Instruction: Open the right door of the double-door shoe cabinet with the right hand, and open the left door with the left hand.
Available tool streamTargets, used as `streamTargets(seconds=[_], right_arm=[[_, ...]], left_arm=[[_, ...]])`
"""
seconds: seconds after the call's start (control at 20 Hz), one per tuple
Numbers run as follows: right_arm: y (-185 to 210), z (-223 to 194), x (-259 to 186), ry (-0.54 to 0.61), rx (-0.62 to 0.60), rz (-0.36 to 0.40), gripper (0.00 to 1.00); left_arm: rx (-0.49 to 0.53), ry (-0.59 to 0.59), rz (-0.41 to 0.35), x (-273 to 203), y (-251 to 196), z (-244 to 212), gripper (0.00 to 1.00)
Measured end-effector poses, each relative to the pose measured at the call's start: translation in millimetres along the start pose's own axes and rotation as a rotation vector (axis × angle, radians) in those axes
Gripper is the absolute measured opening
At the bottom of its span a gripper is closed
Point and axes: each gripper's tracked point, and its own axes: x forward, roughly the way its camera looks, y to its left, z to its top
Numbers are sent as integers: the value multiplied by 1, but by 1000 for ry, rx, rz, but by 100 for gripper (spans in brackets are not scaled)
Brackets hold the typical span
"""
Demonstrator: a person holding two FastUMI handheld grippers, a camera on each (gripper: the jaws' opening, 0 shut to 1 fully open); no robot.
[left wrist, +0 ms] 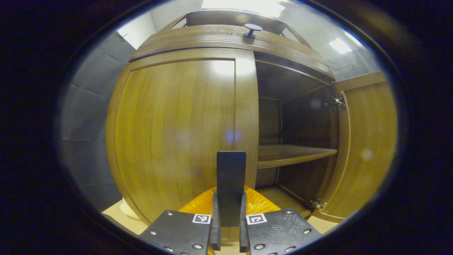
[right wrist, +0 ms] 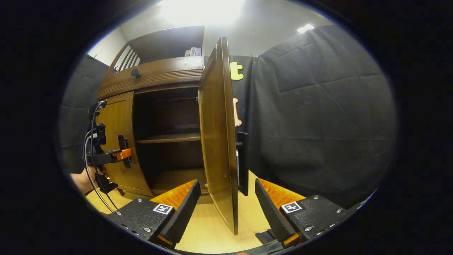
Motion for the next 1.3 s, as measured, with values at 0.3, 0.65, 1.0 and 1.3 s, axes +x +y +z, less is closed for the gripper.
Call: streamTargets(seconds=[0.3,0.65,1.0,1.3], right_arm=[[17,3,-8,-19,-10,33,95],[27,0,-21,-18,11,49,94],[54,0,-29,-23,8,97,94],[73,0,-33,-29,-7,142,93]], left_arm=[[3,-5,0,-19,3,7,21],[3,-4,-10,-43,9,10,21],[-4,-11,-9,-84,24,12,21],[-3,-16,12,-123,43,17,20]])
